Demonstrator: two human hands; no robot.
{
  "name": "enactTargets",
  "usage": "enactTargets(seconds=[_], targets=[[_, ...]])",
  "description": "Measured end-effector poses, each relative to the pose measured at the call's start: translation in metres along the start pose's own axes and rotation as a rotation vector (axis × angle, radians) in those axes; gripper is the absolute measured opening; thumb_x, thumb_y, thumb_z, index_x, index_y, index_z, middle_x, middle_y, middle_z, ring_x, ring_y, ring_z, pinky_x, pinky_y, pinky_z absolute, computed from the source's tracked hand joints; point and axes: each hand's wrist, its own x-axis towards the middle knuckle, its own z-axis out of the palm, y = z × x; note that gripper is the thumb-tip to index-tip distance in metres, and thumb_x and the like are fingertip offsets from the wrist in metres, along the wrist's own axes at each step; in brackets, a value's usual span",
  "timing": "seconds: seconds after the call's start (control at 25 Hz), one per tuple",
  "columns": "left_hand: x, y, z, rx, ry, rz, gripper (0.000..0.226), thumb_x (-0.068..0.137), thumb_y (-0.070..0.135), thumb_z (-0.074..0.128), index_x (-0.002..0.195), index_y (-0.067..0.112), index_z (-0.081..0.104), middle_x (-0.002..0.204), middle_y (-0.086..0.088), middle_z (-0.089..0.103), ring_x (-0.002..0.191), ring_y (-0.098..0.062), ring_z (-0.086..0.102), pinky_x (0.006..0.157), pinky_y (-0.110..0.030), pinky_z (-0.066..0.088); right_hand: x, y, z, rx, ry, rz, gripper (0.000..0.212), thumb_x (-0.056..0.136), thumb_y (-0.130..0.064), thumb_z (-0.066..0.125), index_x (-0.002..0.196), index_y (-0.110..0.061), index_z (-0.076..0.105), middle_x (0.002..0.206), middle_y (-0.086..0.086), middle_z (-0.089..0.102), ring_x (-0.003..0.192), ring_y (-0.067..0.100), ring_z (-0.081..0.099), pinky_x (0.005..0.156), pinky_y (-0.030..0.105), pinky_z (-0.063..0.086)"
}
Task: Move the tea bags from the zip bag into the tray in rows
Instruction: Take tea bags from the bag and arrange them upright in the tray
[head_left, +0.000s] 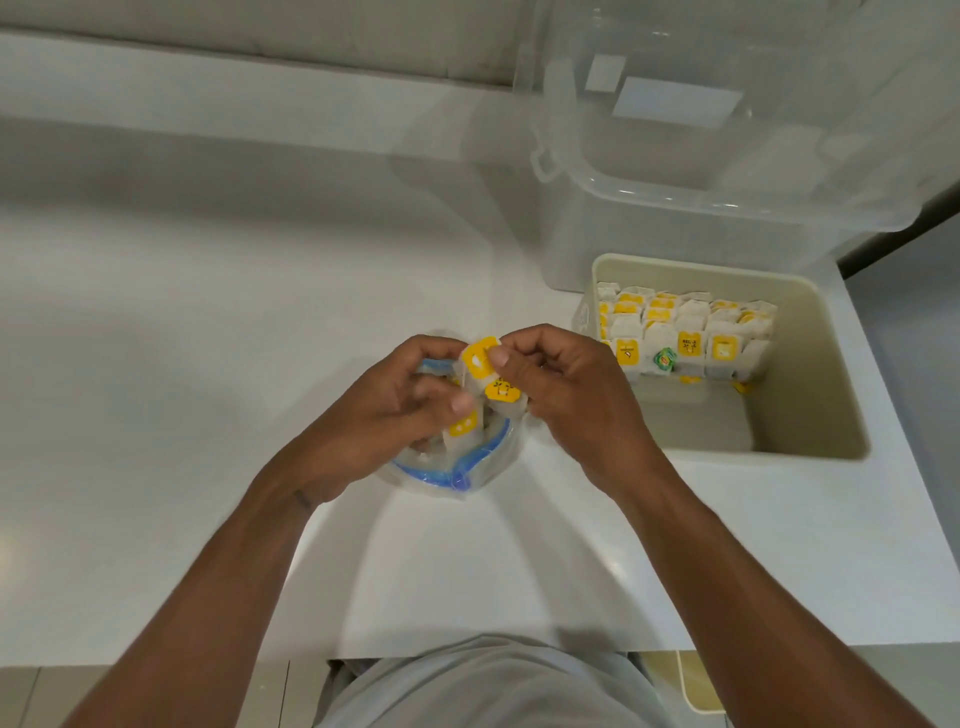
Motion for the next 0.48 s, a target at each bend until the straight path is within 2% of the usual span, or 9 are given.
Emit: enactTargets(seconds=[0.04, 0.12, 0.2, 0.24, 0.32, 0.36, 0.44, 0.48], targets=[[0.0, -0.002, -0.001, 0.038, -0.02, -0.011, 0.045, 0.086, 0.028, 0.076, 0.125, 0.032, 0.055, 0.093, -0.006, 0.072, 0.085, -0.012, 0.065, 0.078, -0.027, 0.051, 0.002, 0.0, -0.002, 0.033, 0.005, 0.026, 0.009, 0.088, -0.03, 0.071, 0.089, -0.023, 0.075, 0.079, -0.002, 0.073, 0.072, 0.013, 0.065, 0.066, 0.03, 0.051], [0.002, -0.005, 0.0, 0.107, 0.028, 0.0, 0.053, 0.084, 0.016, 0.079, 0.126, 0.035, 0.052, 0.083, -0.005, 0.069, 0.078, -0.015, 0.061, 0.081, -0.034, 0.049, 0.004, 0.0, -0.005, -0.002, 0.042, 0.029, 0.009, 0.088, -0.03, 0.07, 0.088, -0.022, 0.074, 0.079, -0.003, 0.073, 0.072, 0.013, 0.067, 0.068, 0.031, 0.052], [0.004, -0.01, -0.001, 0.289, 0.133, 0.022, 0.055, 0.085, 0.015, 0.077, 0.126, 0.04, 0.05, 0.078, 0.001, 0.068, 0.074, -0.017, 0.061, 0.083, -0.043, 0.051, 0.006, 0.0, -0.009, -0.081, 0.092, 0.006, 0.01, 0.088, -0.032, 0.07, 0.088, -0.023, 0.074, 0.078, -0.005, 0.073, 0.074, 0.015, 0.068, 0.071, 0.034, 0.056], [0.005, -0.012, -0.001, 0.444, 0.182, 0.024, 0.054, 0.085, 0.019, 0.076, 0.125, 0.044, 0.048, 0.077, 0.008, 0.067, 0.074, -0.015, 0.062, 0.081, -0.043, 0.053, 0.006, -0.001, -0.01, -0.104, 0.113, -0.003, 0.01, 0.088, -0.033, 0.07, 0.088, -0.024, 0.074, 0.078, -0.005, 0.073, 0.075, 0.016, 0.069, 0.073, 0.036, 0.056], [0.003, -0.012, -0.002, 0.68, 0.245, 0.021, 0.05, 0.085, 0.027, 0.074, 0.122, 0.048, 0.048, 0.077, 0.02, 0.066, 0.077, -0.01, 0.063, 0.077, -0.041, 0.054, 0.007, -0.001, -0.013, -0.131, 0.138, -0.007, 0.011, 0.089, -0.034, 0.069, 0.089, -0.024, 0.073, 0.079, -0.006, 0.074, 0.077, 0.016, 0.069, 0.076, 0.037, 0.056], [0.002, -0.01, -0.003, 0.704, 0.264, 0.007, 0.044, 0.084, 0.03, 0.073, 0.118, 0.048, 0.052, 0.077, 0.023, 0.067, 0.078, -0.009, 0.064, 0.076, -0.039, 0.054, 0.007, -0.002, -0.014, -0.137, 0.142, -0.007, 0.011, 0.089, -0.034, 0.069, 0.09, -0.024, 0.074, 0.08, -0.006, 0.074, 0.078, 0.015, 0.069, 0.077, 0.037, 0.057], [0.001, -0.005, -0.003, 0.807, 0.296, -0.043, 0.027, 0.086, 0.036, 0.068, 0.11, 0.046, 0.059, 0.084, 0.021, 0.069, 0.085, -0.012, 0.065, 0.074, -0.034, 0.053, 0.007, -0.003, -0.015, -0.141, 0.138, -0.009, 0.011, 0.09, -0.033, 0.069, 0.09, -0.023, 0.074, 0.08, -0.006, 0.074, 0.078, 0.014, 0.069, 0.077, 0.036, 0.057], [0.001, -0.002, -0.001, 0.949, 0.298, -0.085, 0.022, 0.088, 0.039, 0.064, 0.108, 0.045, 0.061, 0.091, 0.02, 0.07, 0.09, -0.013, 0.065, 0.073, -0.03, 0.051, 0.006, -0.004, -0.015, -0.134, 0.128, -0.009, 0.01, 0.09, -0.032, 0.069, 0.09, -0.023, 0.074, 0.08, -0.006, 0.074, 0.078, 0.014, 0.069, 0.075, 0.034, 0.056]])
